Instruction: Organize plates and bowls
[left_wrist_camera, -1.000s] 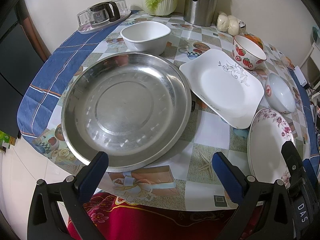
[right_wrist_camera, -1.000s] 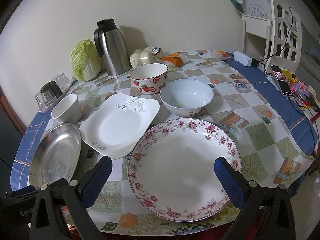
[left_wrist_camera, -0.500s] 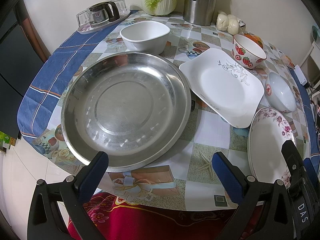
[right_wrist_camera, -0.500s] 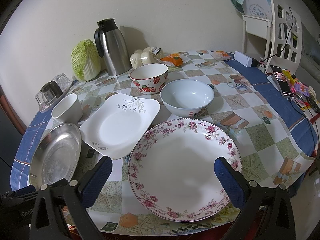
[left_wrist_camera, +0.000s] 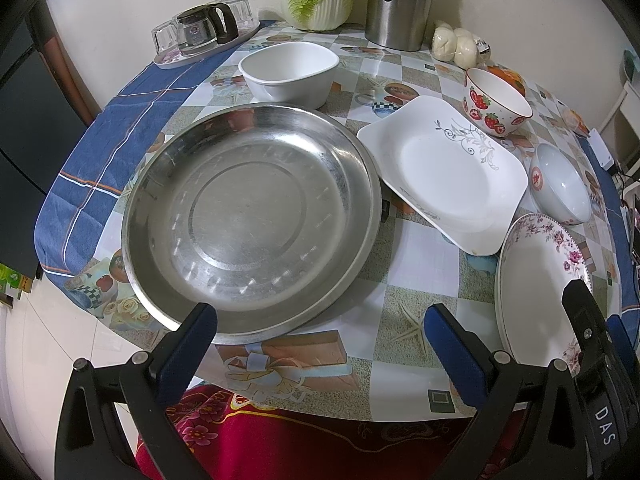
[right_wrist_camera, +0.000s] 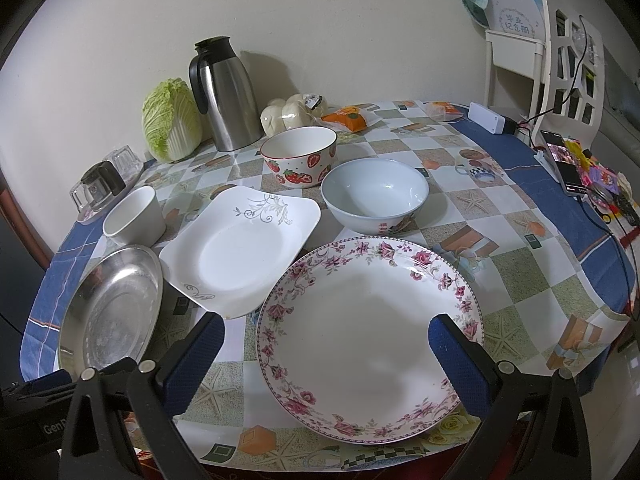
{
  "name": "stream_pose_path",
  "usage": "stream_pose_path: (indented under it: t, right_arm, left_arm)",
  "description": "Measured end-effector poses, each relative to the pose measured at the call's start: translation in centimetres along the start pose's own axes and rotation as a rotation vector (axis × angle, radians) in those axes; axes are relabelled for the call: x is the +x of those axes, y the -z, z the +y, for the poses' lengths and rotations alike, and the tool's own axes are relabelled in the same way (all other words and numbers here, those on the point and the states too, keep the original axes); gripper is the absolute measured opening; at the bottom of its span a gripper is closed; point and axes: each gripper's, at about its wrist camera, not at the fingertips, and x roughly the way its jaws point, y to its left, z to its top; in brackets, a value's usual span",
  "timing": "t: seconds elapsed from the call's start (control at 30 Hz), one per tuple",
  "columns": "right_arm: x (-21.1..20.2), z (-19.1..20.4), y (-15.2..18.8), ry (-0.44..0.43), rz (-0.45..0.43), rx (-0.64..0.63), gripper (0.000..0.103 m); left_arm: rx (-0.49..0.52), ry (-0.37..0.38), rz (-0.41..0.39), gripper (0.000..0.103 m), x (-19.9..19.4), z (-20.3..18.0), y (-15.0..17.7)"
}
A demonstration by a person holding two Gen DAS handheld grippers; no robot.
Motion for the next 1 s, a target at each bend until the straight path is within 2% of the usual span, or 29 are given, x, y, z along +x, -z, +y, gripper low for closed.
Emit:
stream_pose_path:
  t: [0.57,0.67,0.83,1.0]
  right_arm:
    - [0.1,0.4,-0.1,-0.002,0.003,-0.013,0.103]
    - [0.4,1.1,-0.8,-0.024,0.004,-0.025,0.103]
    - [1.5,3.1,-1.2,-0.083,0.020,-0.085,0.103]
    - [2.2,5.7,-1.0,-0.148,0.019,-0.172,0.103]
  left_arm:
    - [-0.023,0.013,0.003,0.103,0.1,0.6,-0.3]
    - [-0.050,0.024,-0.025,0.103,-0.1,1.4,-1.1]
    - [-0.108,-0.020,-0.116,0.103,-0.6,3.1,-2.7]
    - [-0.217,-0.018,-0.162,0.103,-0.2,6.0,-4.2]
